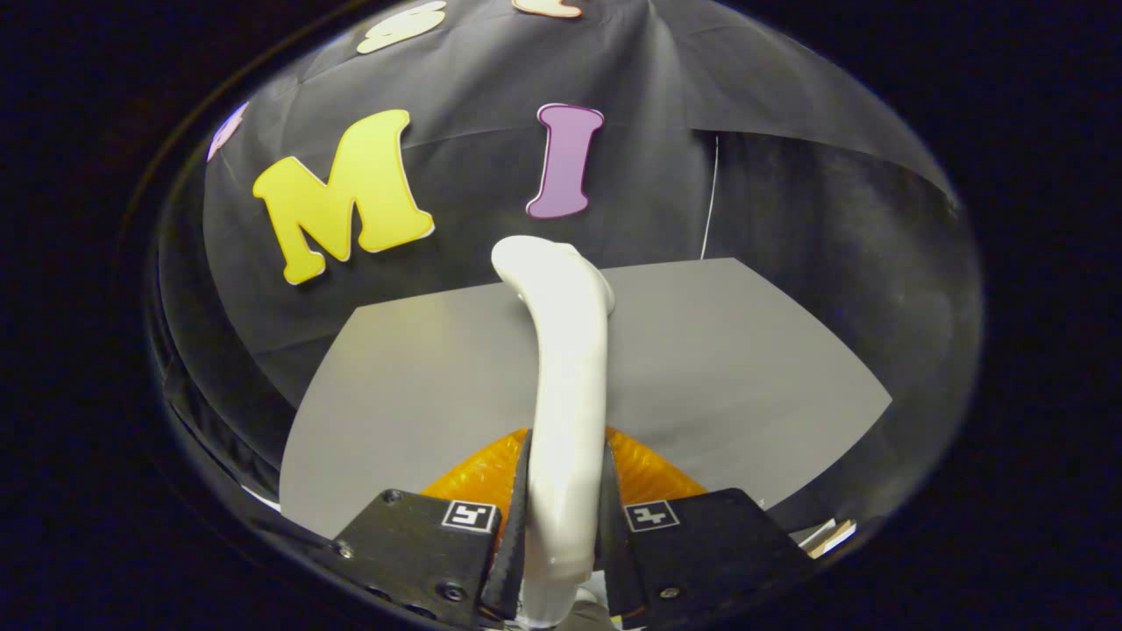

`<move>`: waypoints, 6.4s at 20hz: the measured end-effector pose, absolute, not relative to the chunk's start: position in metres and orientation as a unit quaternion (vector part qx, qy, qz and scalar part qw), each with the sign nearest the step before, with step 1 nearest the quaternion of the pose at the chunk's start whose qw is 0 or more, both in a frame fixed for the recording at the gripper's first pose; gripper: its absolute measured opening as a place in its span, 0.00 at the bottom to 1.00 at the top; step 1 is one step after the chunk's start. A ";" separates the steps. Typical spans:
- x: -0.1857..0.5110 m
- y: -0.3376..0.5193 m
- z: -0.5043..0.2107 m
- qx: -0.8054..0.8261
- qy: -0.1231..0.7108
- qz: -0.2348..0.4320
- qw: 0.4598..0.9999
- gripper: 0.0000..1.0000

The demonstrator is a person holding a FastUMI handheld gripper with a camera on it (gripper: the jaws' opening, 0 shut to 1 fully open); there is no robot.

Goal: Iron the clothes twice with a garment steamer, once on the left side and once on the right side.

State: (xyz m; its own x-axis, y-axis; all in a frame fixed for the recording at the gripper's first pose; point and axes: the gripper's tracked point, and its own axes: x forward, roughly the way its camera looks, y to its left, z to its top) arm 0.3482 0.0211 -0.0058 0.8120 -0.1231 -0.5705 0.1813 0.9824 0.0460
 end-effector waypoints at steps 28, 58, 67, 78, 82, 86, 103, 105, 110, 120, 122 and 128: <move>0.134 0.184 0.045 0.085 0.114 0.008 0.990 0.31; 0.195 0.389 0.253 0.019 -0.187 0.103 0.977 0.30; 0.227 0.406 0.225 -0.015 -0.149 0.123 0.981 0.30; 0.211 0.385 0.183 -0.043 -0.112 0.114 0.986 0.30; 0.201 0.388 0.155 -0.057 -0.089 0.124 0.987 0.31; 0.197 0.385 0.133 -0.067 -0.072 0.122 0.988 0.31; 0.174 0.364 0.051 -0.079 0.008 0.114 0.990 0.31; 0.173 0.361 0.038 -0.087 0.019 0.111 0.990 0.31; 0.165 0.359 0.022 -0.098 0.033 0.116 0.988 0.30; 0.149 0.347 -0.014 -0.112 0.061 0.114 0.985 0.30; 0.145 0.346 -0.024 -0.119 0.064 0.113 0.984 0.31; 0.136 0.345 -0.062 -0.146 0.099 0.123 0.977 0.30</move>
State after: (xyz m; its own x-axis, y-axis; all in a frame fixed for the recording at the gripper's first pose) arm 0.1357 0.3447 -0.0623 0.9502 0.2109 -0.2293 -0.2688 0.9270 -0.2616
